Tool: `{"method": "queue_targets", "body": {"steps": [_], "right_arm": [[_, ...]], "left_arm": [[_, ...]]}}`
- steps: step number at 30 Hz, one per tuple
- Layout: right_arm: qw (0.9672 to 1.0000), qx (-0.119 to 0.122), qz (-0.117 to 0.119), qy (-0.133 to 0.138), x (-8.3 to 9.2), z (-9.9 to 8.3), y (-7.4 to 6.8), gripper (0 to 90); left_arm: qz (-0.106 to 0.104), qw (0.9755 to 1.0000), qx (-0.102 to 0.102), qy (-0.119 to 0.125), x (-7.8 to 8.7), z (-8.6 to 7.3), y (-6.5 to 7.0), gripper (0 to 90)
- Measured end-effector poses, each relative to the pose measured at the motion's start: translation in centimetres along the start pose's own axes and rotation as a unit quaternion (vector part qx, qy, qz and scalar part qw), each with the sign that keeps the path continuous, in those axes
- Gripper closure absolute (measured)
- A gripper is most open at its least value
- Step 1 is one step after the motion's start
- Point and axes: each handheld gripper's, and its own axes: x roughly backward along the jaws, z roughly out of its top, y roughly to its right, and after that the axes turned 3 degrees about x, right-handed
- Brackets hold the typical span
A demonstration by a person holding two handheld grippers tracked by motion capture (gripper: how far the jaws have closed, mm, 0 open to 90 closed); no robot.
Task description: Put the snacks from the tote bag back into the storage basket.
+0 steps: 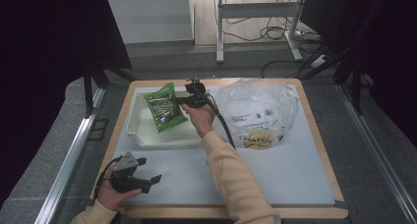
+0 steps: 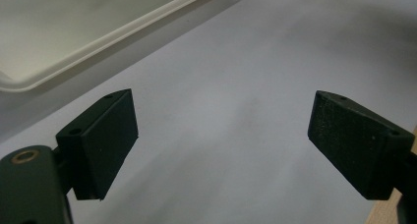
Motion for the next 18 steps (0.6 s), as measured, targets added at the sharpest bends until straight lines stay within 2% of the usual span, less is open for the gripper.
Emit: {"method": "queue_targets", "body": {"steps": [18], "right_arm": [[0.9998, -0.016, -0.013, -0.004, -2.3, -0.9, -1.6, 89.5]], "left_arm": [[-0.010, 0.9999, 0.000, 0.009, 0.3, 0.1, 0.0, 11.6]]}}
